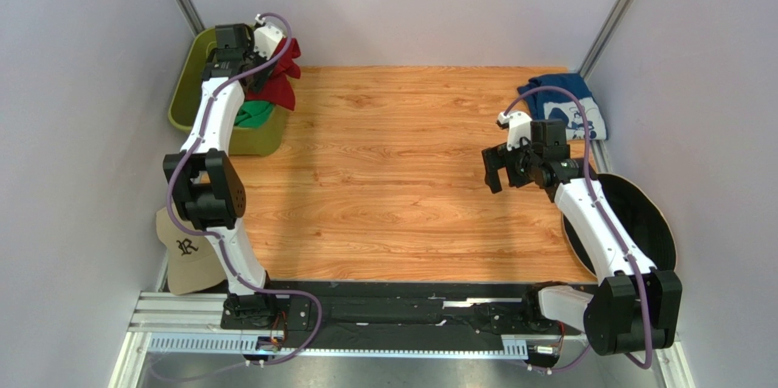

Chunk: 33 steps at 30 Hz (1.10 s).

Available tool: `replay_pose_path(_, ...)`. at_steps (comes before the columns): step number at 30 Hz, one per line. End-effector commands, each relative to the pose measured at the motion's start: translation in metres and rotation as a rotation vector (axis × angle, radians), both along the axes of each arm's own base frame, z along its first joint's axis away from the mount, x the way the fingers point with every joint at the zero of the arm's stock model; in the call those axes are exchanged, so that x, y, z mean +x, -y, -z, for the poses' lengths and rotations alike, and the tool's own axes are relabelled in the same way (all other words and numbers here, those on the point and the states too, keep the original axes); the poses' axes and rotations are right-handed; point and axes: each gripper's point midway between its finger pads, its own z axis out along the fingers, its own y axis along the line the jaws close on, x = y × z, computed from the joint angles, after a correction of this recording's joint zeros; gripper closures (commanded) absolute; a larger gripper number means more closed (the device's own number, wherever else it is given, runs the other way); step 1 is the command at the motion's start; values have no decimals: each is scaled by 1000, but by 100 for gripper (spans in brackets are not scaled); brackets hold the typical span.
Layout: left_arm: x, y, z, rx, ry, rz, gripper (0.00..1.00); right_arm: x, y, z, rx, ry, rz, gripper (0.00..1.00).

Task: Fold and stack the t-shirts
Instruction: Grab the tshirt from the pile

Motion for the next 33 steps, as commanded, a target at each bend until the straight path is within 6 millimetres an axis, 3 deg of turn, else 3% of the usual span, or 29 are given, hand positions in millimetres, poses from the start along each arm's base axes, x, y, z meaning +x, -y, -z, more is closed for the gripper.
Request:
replay_pose_path(1, 6, 11, 2, -59, 0, 41, 43, 4, -3, -8, 6, 39, -17, 0)
replay_pose_path(3, 5, 12, 5, -70, -8, 44, 60, 4, -3, -8, 6, 39, -18, 0)
replay_pose_path(4, 5, 13, 7, -75, -11, 43, 77, 4, -3, -8, 5, 38, -17, 0)
replay_pose_path(7, 2, 18, 2, -101, 2, 58, 100, 4, -2, -7, 5, 36, -16, 0)
replay_pose_path(11, -4, 20, -23, -131, 86, 41, 100, 4, -2, -6, 2, 34, -14, 0)
replay_pose_path(12, -11, 26, -45, -155, 131, 59, 100, 5, -2, -6, 1, 35, -14, 0)
replay_pose_path(14, -20, 36, -67, -210, 184, 69, 100, 5, -2, -6, 1, 32, -14, 0)
replay_pose_path(17, -44, 54, -133, -267, 322, 116, 100, 5, -3, -4, 6, 23, -15, 0)
replay_pose_path(23, -88, 84, -230, -302, 542, 202, 100, 5, -3, -2, 8, 13, -14, 0)
replay_pose_path(25, -97, 88, -250, -315, 587, 221, 100, 5, -3, -1, 9, 13, -11, 0)
replay_pose_path(26, -106, 102, -266, -328, 617, 261, 100, 5, -3, -1, 10, 11, -12, 0)
replay_pose_path(33, -150, 140, -323, -405, 722, 416, 100, 5, -4, -2, 11, 15, -10, 0)
